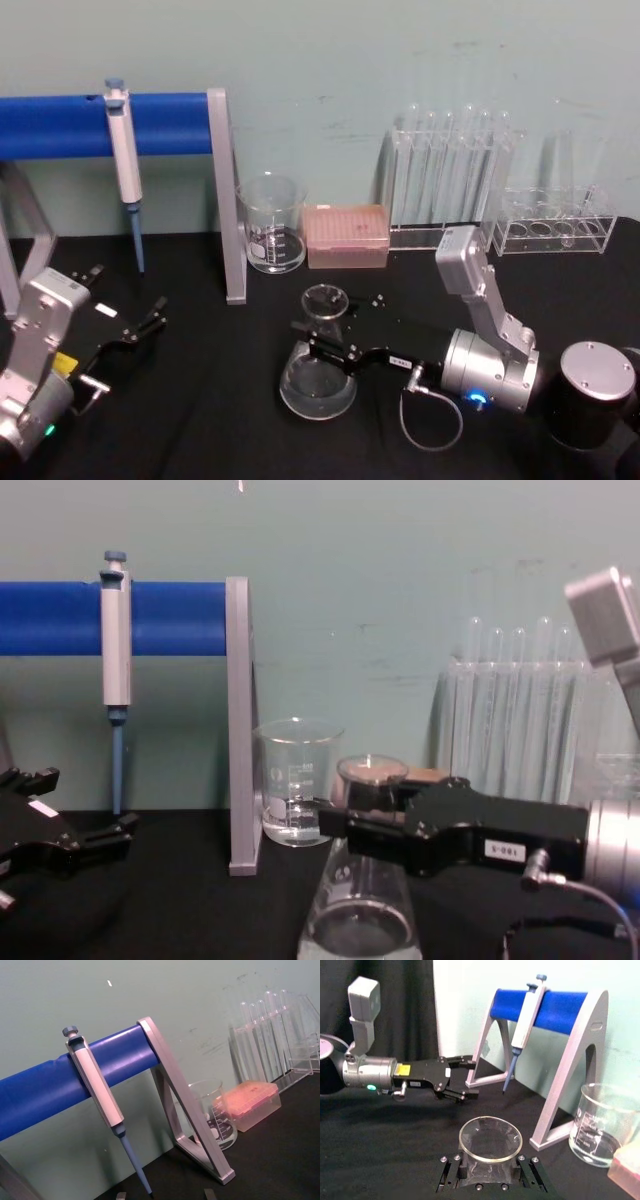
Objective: Grasp the erlenmeyer flask with one hand, shake it three times, then place it back.
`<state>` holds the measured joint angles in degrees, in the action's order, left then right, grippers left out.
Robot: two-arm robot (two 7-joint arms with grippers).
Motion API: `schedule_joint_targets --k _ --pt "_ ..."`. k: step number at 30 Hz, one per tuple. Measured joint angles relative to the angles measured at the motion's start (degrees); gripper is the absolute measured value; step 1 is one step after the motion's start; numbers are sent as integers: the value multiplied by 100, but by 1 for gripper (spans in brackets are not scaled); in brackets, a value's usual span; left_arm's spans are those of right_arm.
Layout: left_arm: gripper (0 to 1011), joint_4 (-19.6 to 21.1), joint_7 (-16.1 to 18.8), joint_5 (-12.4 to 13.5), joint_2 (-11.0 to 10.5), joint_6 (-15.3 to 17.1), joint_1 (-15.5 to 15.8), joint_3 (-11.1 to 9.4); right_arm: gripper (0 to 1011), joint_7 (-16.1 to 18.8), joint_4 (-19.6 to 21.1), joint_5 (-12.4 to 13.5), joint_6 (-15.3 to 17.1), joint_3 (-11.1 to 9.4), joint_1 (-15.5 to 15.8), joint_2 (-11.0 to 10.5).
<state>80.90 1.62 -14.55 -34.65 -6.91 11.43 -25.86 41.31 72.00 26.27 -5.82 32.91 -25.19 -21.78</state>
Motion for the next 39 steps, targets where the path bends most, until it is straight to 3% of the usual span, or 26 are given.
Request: schedule_joint_targets --k 39 --pt "1001 0 0 0 0 0 0 0 450 -48 240 216 -30 37 -140 8"
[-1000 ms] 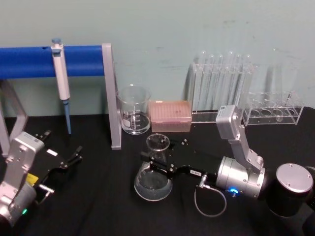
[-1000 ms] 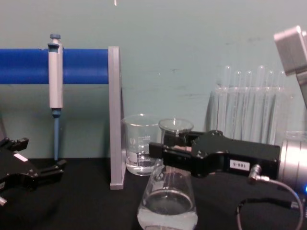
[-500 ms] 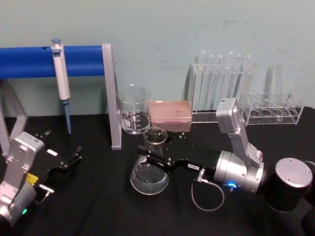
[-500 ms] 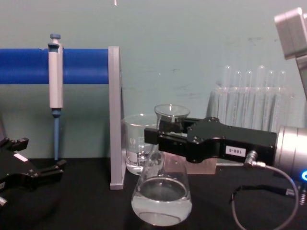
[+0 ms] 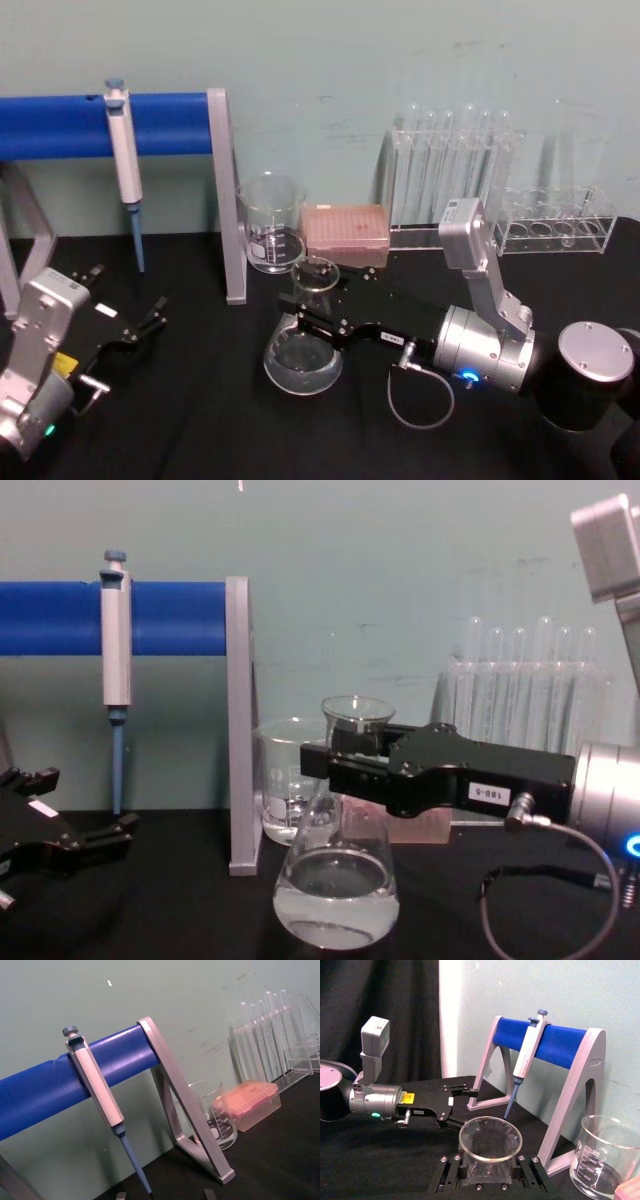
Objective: Grasp the erlenmeyer flask with one hand, shake it three times, then place it back.
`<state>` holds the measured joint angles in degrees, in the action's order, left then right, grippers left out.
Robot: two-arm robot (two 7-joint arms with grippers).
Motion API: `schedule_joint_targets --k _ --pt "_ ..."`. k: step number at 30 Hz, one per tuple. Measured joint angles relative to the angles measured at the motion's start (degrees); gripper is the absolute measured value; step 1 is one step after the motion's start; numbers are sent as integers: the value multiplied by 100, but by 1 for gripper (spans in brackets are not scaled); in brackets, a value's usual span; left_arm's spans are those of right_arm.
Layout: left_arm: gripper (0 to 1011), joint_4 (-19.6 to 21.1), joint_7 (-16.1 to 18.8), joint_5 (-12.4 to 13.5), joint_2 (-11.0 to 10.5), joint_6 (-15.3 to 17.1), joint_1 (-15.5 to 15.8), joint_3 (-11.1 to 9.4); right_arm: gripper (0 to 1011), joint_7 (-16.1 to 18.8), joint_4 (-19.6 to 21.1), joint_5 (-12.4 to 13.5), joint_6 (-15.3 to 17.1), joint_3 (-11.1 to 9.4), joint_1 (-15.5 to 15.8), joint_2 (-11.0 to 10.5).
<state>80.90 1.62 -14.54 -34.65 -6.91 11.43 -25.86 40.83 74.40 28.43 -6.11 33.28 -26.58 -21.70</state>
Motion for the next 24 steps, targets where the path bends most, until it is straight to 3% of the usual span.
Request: schedule_joint_targets --k 10,24 --pt "1001 0 0 0 0 0 0 0 450 47 -21 30 -5 26 -9 11" --pt "1001 0 0 0 0 0 0 0 450 418 30 150 -51 188 -56 -52"
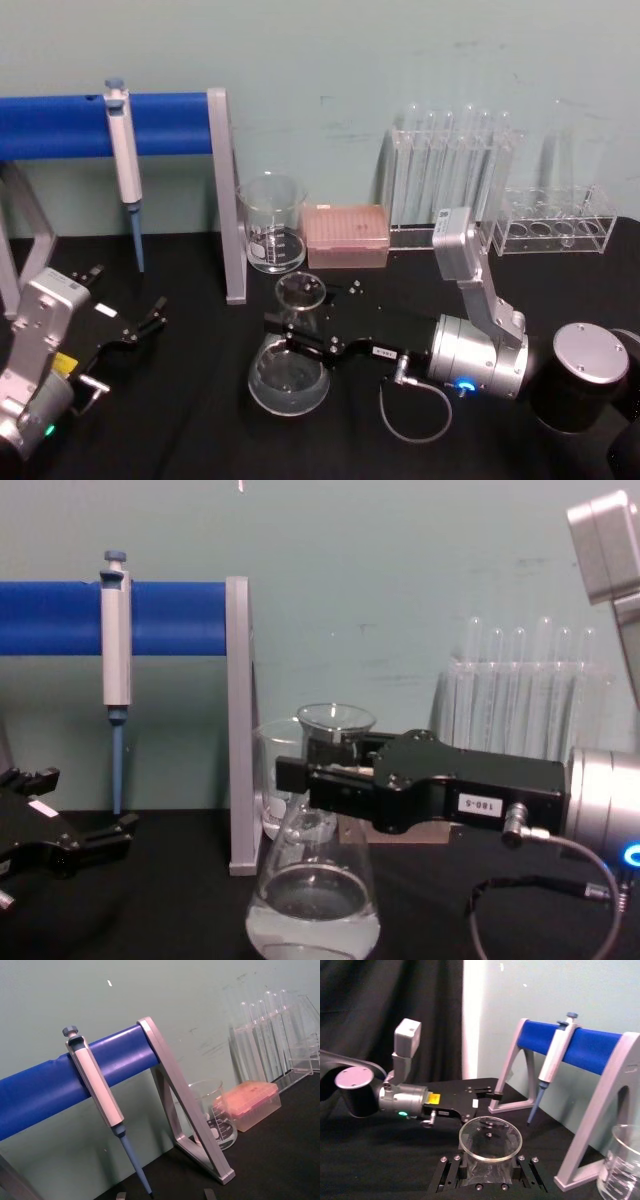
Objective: Grasp the erlenmeyer flask with one hand, shake it three times, then place it back.
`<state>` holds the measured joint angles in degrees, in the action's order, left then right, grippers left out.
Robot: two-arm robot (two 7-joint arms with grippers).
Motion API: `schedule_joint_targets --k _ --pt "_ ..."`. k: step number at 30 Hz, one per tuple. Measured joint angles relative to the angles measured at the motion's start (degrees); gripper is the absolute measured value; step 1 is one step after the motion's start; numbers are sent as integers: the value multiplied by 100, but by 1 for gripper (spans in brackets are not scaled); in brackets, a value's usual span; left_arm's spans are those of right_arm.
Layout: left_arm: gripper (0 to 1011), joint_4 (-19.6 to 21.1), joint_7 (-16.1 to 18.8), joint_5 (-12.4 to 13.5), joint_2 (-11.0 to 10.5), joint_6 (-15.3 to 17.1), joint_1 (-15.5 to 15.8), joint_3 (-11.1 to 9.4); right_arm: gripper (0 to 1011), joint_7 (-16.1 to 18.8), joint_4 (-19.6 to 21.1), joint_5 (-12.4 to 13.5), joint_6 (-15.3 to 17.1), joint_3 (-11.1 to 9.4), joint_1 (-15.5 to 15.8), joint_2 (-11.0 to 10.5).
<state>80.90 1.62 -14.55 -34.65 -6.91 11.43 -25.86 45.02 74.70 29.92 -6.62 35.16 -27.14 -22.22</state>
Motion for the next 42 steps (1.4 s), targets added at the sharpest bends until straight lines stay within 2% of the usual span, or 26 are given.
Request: schedule_joint_targets --k 11,18,30,42 --pt "1001 0 0 0 0 0 0 0 450 67 56 65 24 120 -6 -26" --pt "1001 0 0 0 0 0 0 0 450 -125 86 68 29 103 40 -14" --pt "1001 0 0 0 0 0 0 0 450 -806 286 -111 -93 -159 326 52" --pt "1001 0 0 0 0 0 0 0 450 -1979 607 -524 -173 -673 796 173"
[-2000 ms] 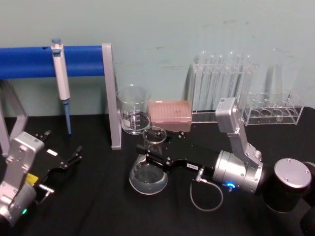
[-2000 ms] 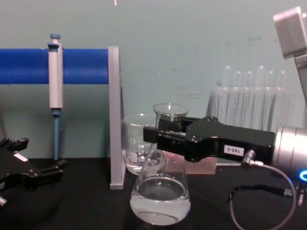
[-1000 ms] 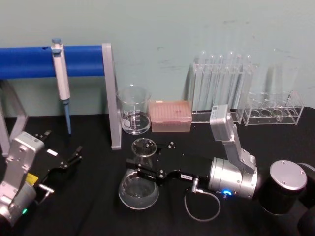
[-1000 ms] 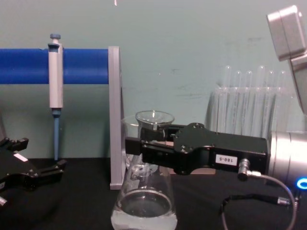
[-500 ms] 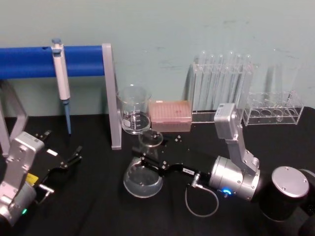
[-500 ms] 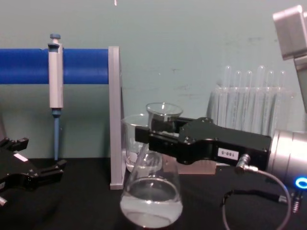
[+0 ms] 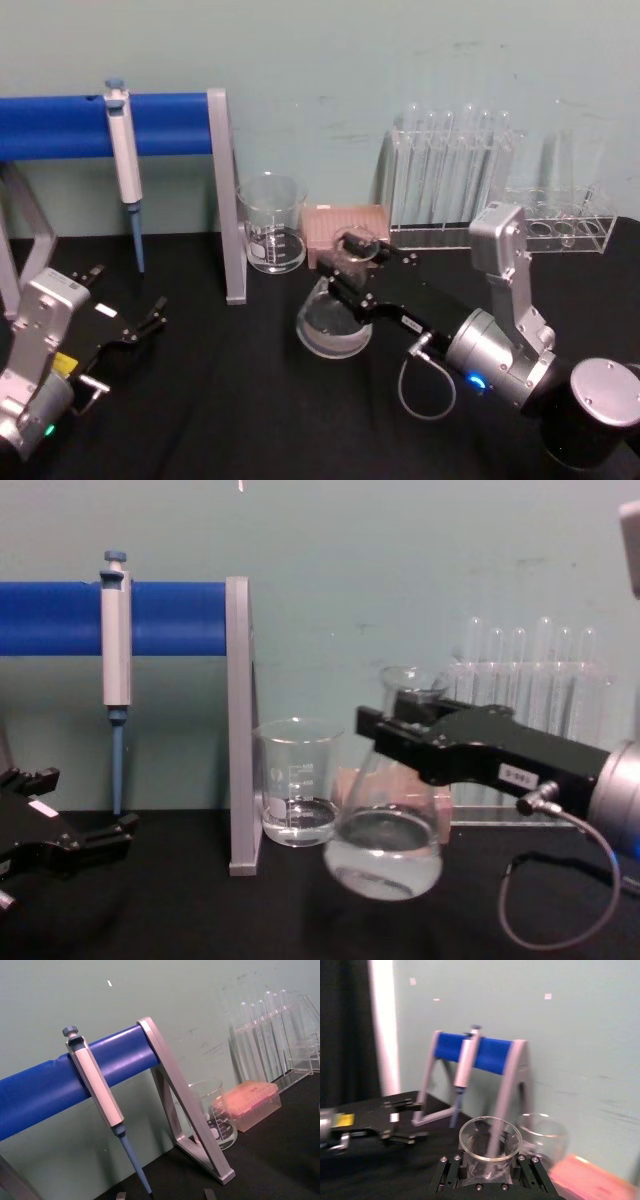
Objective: Grasp the erlenmeyer flask with one hand, shake it three times, then place it back.
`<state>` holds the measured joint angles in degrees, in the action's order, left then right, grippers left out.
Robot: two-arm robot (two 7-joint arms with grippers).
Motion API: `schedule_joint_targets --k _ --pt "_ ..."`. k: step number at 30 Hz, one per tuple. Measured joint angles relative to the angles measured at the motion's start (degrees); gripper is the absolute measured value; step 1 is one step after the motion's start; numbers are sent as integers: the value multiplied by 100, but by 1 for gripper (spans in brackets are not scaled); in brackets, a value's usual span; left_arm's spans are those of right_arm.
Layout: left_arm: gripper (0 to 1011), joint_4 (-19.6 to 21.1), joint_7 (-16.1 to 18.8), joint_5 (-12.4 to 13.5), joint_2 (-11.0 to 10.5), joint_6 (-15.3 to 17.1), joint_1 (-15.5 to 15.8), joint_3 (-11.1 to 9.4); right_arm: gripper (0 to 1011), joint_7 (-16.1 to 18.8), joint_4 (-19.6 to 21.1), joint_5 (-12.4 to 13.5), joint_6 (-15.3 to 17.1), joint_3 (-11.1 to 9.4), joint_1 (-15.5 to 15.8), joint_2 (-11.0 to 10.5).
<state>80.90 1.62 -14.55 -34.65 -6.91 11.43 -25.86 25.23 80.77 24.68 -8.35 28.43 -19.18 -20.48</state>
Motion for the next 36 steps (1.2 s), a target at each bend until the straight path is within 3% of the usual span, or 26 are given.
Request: schedule_joint_targets --k 11,17,24,36 --pt "1001 0 0 0 0 0 0 0 450 -1038 252 -346 155 -479 393 150" --pt "1001 0 0 0 0 0 0 0 450 -1373 324 -496 277 -663 517 231" --pt "1001 0 0 0 0 0 0 0 450 -1391 340 -559 330 -765 557 304" --pt "1001 0 0 0 0 0 0 0 450 -903 272 -607 377 -732 477 402"
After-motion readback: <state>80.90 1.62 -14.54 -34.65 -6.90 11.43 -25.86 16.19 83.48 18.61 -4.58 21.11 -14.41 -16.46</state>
